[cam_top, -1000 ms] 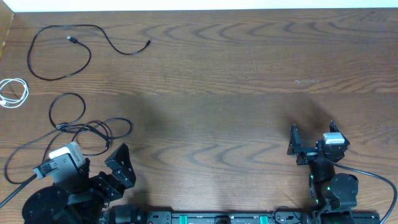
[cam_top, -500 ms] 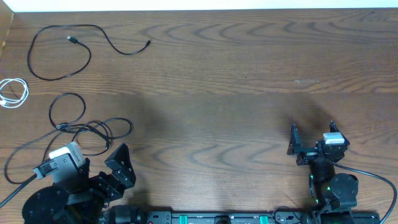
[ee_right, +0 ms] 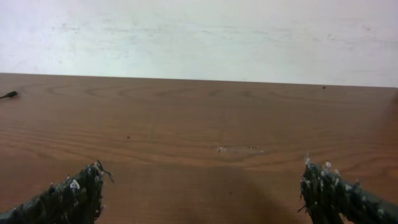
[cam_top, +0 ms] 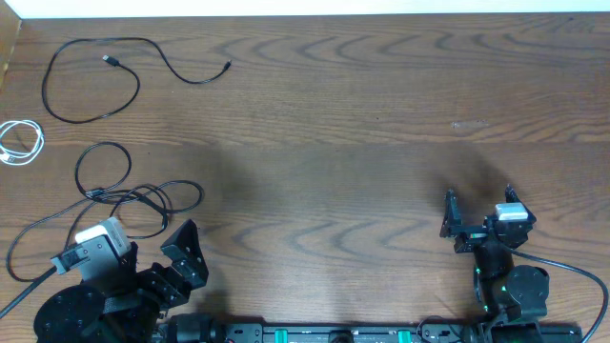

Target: Untangle cables

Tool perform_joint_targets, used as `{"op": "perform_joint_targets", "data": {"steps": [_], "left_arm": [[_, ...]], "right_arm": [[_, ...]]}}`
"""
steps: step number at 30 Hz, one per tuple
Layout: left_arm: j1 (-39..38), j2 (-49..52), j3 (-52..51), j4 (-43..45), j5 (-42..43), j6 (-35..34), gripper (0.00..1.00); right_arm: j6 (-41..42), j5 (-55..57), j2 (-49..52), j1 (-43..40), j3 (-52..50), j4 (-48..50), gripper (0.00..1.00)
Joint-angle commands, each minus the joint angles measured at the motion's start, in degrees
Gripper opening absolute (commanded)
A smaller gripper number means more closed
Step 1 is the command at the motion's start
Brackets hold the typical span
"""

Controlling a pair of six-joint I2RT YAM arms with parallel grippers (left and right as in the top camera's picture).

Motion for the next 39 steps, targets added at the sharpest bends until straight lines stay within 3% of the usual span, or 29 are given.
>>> {"op": "perform_joint_targets", "data": {"steps": [1, 9, 14, 29, 39], "left_arm": [[-0.1, 0.0, 0.2, -0.3, -0.5, 0.5, 0.97], [-0.9, -0.1, -0.8, -6.4, -0.6, 0.5, 0.97], [-0.9, -2.6, -5.6, -3.6, -0.6, 0.6, 0.97], [-0.9, -21.1, -39.4, 30.3, -0.1, 8.0, 0.98], [-0.9, -27.9, -52.1, 47.4, -0.1, 10.5, 0.97]], "right_arm": [[-0.8, -0.1, -0.6, -0.3, -0.2, -0.1, 0.99], [-0.8, -0.1, -0.5, -0.3, -0.2, -0.1, 0.99], [-0.8, -0.1, -0.6, -0.3, -0.2, -0.1, 0.99], [-0.8, -0.1, -0.5, -0.3, -0.2, -0.1, 0.99], [-0.8, -0.1, -0.5, -0.3, -0.2, -0.1, 0.99]]}}
